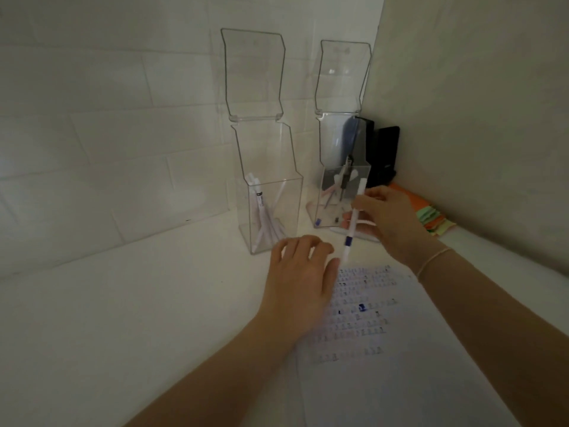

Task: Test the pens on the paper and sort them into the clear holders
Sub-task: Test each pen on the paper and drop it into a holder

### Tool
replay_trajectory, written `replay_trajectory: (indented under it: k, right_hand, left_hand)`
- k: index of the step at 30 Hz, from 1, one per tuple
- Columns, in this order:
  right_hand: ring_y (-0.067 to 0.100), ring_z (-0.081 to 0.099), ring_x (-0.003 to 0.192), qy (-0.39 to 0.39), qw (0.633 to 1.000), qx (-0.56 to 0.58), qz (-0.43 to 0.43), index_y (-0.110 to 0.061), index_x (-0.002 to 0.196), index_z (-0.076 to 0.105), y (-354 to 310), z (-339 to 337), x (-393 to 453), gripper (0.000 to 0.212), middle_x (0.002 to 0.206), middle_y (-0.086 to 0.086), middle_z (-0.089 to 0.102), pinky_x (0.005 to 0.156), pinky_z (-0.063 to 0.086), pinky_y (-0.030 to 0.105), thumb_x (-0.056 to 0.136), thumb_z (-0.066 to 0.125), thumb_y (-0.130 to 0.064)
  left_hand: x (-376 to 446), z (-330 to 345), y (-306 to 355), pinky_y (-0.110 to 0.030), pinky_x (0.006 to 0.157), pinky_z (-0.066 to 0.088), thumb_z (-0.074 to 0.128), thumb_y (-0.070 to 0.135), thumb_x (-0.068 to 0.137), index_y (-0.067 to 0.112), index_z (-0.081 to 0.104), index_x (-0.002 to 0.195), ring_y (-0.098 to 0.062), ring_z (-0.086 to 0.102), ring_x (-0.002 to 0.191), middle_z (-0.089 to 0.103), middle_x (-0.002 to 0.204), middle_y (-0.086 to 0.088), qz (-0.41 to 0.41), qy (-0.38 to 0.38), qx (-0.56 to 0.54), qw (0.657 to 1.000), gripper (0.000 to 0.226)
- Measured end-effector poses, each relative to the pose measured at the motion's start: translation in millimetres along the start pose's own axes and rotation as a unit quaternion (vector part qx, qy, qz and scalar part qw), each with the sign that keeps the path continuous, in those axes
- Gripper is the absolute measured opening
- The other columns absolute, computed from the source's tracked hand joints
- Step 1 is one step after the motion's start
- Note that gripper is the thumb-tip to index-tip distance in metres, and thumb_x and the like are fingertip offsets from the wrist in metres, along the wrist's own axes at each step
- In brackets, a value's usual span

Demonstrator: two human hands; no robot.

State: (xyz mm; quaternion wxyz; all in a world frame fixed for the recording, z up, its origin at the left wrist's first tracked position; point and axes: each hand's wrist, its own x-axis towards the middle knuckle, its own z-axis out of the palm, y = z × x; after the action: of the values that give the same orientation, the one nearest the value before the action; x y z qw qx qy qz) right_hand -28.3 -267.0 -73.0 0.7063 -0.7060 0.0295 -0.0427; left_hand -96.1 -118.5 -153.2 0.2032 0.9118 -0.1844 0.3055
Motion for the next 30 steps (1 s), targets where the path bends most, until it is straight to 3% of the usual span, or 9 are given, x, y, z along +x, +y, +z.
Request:
replay_trajectory:
  k: [5, 9, 12, 15, 20, 22, 25, 27, 30]
  right_hand:
    - [0.021, 0.068, 0.06, -0.058, 0.981, 0.175, 0.055, -0.002, 0.079, 0.053, 4.4, 5.4, -35.0, 0.015, 0.07, 0.013, 0.062, 0.063, 0.059, 0.033, 0.093, 0.049, -0.002]
    - [0.021, 0.065, 0.063, -0.05, 0.962, 0.26, 0.067, -0.006, 0.069, 0.05, 11.4, 3.9, -52.2, 0.022, 0.059, 0.008, 0.059, 0.064, 0.056, 0.033, 0.09, 0.046, 0.002]
    - [0.016, 0.044, 0.056, -0.095, 0.98, 0.168, 0.046, -0.012, 0.056, 0.047, 19.5, -3.1, -61.8, 0.032, 0.055, 0.002, 0.043, 0.057, 0.04, 0.026, 0.084, 0.058, -0.004]
    - [0.014, 0.027, 0.05, -0.154, 0.983, 0.069, 0.064, -0.016, 0.056, 0.04, 26.8, -12.8, -72.4, 0.039, 0.052, 0.003, 0.031, 0.05, 0.029, 0.024, 0.086, 0.063, -0.016]
    - [0.013, 0.03, 0.047, -0.139, 0.989, 0.025, 0.045, -0.015, 0.054, 0.045, 21.3, -30.2, -81.7, 0.04, 0.052, 0.004, 0.037, 0.048, 0.025, 0.024, 0.091, 0.057, -0.02]
    - [0.012, 0.036, 0.048, -0.108, 0.993, 0.007, 0.036, -0.014, 0.057, 0.049, 17.6, -34.5, -84.7, 0.038, 0.055, 0.005, 0.045, 0.048, 0.028, 0.023, 0.092, 0.057, -0.025]
    - [0.015, 0.05, 0.048, 0.011, 0.995, 0.087, 0.047, -0.01, 0.063, 0.054, 18.2, -44.6, -87.0, 0.038, 0.062, 0.009, 0.062, 0.044, 0.042, 0.022, 0.095, 0.052, -0.03]
    - [0.017, 0.062, 0.053, 0.039, 0.991, 0.116, 0.058, -0.006, 0.074, 0.058, 20.7, -51.9, -90.7, 0.038, 0.073, 0.014, 0.069, 0.052, 0.054, 0.026, 0.098, 0.045, -0.033]
    - [0.025, 0.069, 0.069, -0.009, 0.992, 0.093, 0.082, -0.003, 0.081, 0.061, 31.5, -56.9, -99.3, 0.033, 0.087, 0.02, 0.071, 0.07, 0.06, 0.035, 0.097, 0.048, -0.028]
  left_hand:
    - [4.4, -15.2, 26.3, -0.028, 0.081, 0.048, 0.037, 0.048, 0.095, 0.026, 0.054, 0.111, -0.008, 0.059, 0.09, 0.064, 0.099, 0.008, -0.159, -0.076, -0.252, 0.951, 0.032]
    - [7.6, -20.5, 25.5, -0.015, 0.051, 0.036, 0.041, 0.033, 0.098, 0.019, 0.059, 0.105, -0.002, 0.045, 0.051, 0.051, 0.064, 0.007, -0.166, -0.094, -0.344, 0.919, 0.024]
    - [5.4, -22.4, 31.5, -0.015, 0.051, 0.035, 0.039, 0.03, 0.099, 0.019, 0.061, 0.105, -0.004, 0.043, 0.051, 0.051, 0.065, 0.007, -0.121, -0.136, -0.361, 0.914, 0.025]
    - [3.9, -22.7, 40.0, -0.01, 0.074, 0.043, 0.039, 0.026, 0.1, 0.019, 0.061, 0.11, 0.005, 0.057, 0.076, 0.064, 0.091, 0.009, -0.086, -0.18, -0.391, 0.899, 0.025]
    - [2.5, -30.2, 46.8, -0.013, 0.052, 0.033, 0.042, 0.029, 0.098, 0.017, 0.064, 0.101, -0.001, 0.04, 0.047, 0.065, 0.073, 0.009, -0.057, -0.201, -0.432, 0.878, 0.025]
    - [0.7, -30.6, 47.5, -0.016, 0.051, 0.033, 0.041, 0.041, 0.095, 0.025, 0.059, 0.104, -0.003, 0.04, 0.044, 0.057, 0.058, 0.014, -0.052, -0.199, -0.38, 0.902, 0.025]
    - [-3.6, -23.1, 37.8, -0.028, 0.058, 0.044, 0.025, 0.062, 0.087, 0.028, 0.04, 0.109, -0.007, 0.054, 0.052, 0.059, 0.062, 0.006, -0.044, -0.186, -0.173, 0.966, 0.044]
    - [-7.3, -16.6, 29.2, -0.033, 0.058, 0.045, 0.023, 0.052, 0.094, 0.023, 0.036, 0.104, -0.013, 0.054, 0.051, 0.058, 0.062, 0.002, -0.039, -0.162, -0.097, 0.981, 0.033]
    - [-8.9, -12.3, 25.6, -0.032, 0.054, 0.037, 0.02, 0.033, 0.093, 0.019, 0.037, 0.097, -0.011, 0.044, 0.048, 0.048, 0.056, 0.005, -0.022, -0.141, -0.068, 0.987, 0.023]
